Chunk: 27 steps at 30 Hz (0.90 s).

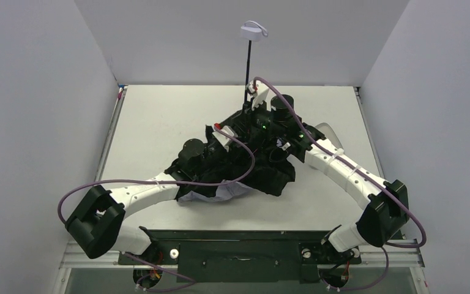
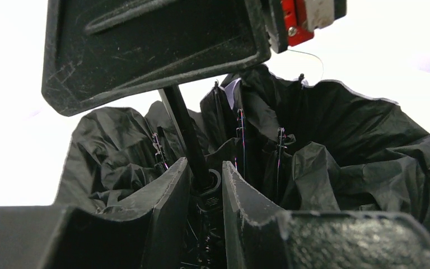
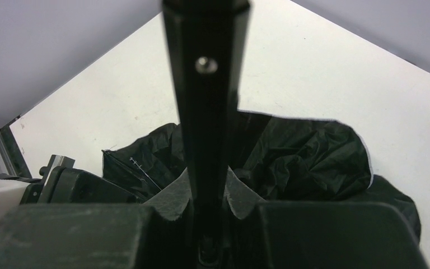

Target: Open the umbrella

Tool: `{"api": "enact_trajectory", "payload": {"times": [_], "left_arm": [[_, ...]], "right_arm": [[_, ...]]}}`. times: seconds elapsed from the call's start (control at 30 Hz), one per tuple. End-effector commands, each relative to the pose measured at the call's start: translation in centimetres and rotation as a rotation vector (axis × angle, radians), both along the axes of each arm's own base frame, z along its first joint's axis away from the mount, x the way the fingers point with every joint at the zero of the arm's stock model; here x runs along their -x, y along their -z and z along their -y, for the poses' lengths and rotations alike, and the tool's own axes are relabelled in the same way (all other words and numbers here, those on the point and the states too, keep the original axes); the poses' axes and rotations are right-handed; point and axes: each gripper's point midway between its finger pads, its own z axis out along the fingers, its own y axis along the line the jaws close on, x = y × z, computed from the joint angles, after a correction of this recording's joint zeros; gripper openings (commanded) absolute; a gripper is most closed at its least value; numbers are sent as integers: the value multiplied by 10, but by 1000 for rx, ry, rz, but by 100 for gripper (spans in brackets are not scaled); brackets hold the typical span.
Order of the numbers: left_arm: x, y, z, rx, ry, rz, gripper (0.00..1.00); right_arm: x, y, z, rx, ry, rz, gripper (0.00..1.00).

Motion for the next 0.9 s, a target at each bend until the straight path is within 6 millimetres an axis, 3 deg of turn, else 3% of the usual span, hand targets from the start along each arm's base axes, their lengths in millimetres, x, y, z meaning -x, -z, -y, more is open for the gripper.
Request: {"api": "enact_trajectory", "payload": {"times": [0.0, 0.13, 0.4, 0.53, 0.63, 0.77, 0.87], "left_arm": [[18, 126, -39, -291, -71, -355, 24], [21, 137, -46, -319, -82, -398, 25], [23, 160, -58, -398, -106, -452, 33], [19, 158, -60, -387, -112, -445, 33], [9, 133, -56, -316, -102, -385, 41], [-3, 64, -51, -217, -69, -178, 60], [-4, 28, -48, -221, -28, -31, 69]], "right_arm": [[9, -166, 3, -319, -29, 342, 0], [9, -179, 6, -336, -29, 374, 0], [8, -186, 7, -343, -31, 400, 0], [9, -183, 7, -330, -36, 403, 0], [6, -160, 8, -272, -27, 395, 0], [-2, -121, 11, -179, 10, 364, 0], [-3, -102, 12, -147, 20, 344, 0]]}}
